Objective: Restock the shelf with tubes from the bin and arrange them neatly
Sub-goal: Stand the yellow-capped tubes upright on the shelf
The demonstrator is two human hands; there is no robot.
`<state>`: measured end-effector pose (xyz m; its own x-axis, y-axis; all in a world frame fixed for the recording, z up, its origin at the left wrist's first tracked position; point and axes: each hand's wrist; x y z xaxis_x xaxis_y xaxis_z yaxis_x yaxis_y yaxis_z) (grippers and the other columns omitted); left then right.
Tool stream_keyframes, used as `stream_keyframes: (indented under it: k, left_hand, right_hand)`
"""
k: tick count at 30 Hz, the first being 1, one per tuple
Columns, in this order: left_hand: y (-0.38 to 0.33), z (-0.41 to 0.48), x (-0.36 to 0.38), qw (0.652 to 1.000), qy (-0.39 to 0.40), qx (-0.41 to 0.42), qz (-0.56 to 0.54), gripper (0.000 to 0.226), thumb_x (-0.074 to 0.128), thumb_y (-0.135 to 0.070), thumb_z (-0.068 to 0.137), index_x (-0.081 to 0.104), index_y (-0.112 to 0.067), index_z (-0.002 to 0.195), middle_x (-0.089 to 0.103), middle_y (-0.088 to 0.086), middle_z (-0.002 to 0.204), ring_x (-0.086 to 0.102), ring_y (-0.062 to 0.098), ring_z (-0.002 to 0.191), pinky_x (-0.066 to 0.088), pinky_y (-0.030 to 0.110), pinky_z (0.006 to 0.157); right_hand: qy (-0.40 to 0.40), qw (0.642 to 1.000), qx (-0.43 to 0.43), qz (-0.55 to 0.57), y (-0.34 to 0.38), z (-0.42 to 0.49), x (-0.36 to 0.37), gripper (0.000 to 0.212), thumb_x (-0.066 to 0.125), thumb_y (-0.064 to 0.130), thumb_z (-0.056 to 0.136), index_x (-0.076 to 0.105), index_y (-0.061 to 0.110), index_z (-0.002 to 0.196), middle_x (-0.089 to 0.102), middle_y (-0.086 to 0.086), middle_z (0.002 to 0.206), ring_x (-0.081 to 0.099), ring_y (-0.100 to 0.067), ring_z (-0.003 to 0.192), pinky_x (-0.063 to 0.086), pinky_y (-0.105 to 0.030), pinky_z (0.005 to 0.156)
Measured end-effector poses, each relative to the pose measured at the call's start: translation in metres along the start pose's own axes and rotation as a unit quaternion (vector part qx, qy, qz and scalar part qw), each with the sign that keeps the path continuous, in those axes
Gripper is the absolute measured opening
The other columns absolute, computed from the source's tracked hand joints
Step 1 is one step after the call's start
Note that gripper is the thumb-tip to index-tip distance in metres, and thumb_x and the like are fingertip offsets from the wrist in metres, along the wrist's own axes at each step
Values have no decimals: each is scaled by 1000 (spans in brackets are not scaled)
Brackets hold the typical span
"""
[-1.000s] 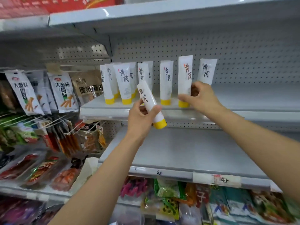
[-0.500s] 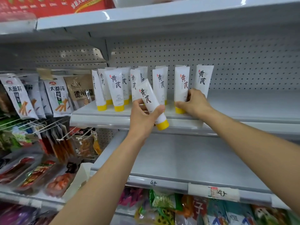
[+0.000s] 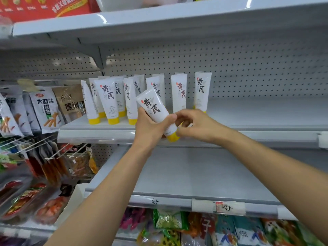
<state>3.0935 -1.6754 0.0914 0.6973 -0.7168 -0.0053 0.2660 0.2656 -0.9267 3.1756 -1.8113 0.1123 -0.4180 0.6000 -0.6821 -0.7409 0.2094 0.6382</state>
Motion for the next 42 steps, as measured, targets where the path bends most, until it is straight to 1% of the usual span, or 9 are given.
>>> stream_keyframes:
  k: [4,8,10,14,18,20,23,39,42]
  left_hand:
    - [-9,-4,15,999,30,27,37,60,86,-23,68,45,-15,111,65,1,105,68,19,96,60,46,72]
    - [-19,-5,29,995,68,30,59,53,79,-27,77,46,-14,116,64,-3,103,66,14,96,60,40,76]
    - [-20,-2,33,992,85,39,89,52,72,-37,83,47,-18,124,62,-4,104,64,13,96,58,41,83]
    - [-10,2,31,959,63,106,255,51,62,-47,87,49,-21,129,57,-5,105,58,12,92,51,36,86]
    - [2,1,26,909,33,163,382,41,62,-40,87,53,-21,123,55,-10,100,57,16,95,50,41,85]
    - [4,0,25,892,29,177,414,39,61,-39,88,55,-21,121,57,-8,102,57,17,96,50,42,84]
    - [4,0,26,881,27,184,435,38,60,-39,88,55,-22,121,60,-6,106,58,17,97,50,41,84]
    - [10,1,24,876,45,178,445,34,59,-38,89,58,-22,118,62,-3,109,57,18,99,49,43,88]
    - [11,-3,15,874,49,197,442,33,58,-37,89,58,-22,118,60,-3,109,56,18,100,48,43,87]
  right_hand:
    - [-22,999,-21,-8,-4,-4,-3,16,75,20,77,60,13,80,52,9,68,42,-4,58,36,-15,55]
    - [-52,998,-27,-6,-10,-7,-16,17,75,18,77,58,16,73,51,9,63,41,0,52,35,-14,51]
    - [-74,997,-16,3,-15,-7,-25,14,75,16,78,61,17,82,57,9,68,47,0,55,38,-13,53]
    - [-169,985,32,-5,-32,-1,-44,24,76,17,76,65,9,96,70,-3,91,67,-20,79,55,-34,72]
    - [-192,979,65,-11,-49,5,-57,36,76,16,76,62,11,109,68,-1,104,65,-16,89,53,-30,78]
    - [-189,978,86,-25,-57,9,-59,38,76,19,77,62,13,111,68,-1,107,64,-18,93,54,-34,82]
    - [-174,977,115,-47,-66,14,-58,42,76,23,77,62,13,115,68,-4,114,65,-21,98,54,-40,88]
    - [-151,973,152,-84,-58,13,-48,37,73,23,81,60,10,113,66,-6,110,63,-22,97,53,-38,85]
    - [-165,966,174,-98,-54,4,-41,45,71,28,81,53,12,119,61,-4,113,59,-22,100,50,-36,84]
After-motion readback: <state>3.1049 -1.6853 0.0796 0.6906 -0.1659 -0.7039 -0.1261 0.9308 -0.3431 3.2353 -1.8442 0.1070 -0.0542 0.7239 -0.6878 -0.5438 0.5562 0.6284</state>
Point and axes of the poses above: each hand's wrist, its own z-axis towards the middle knuckle, its own x-axis out of the palm, y = z × x
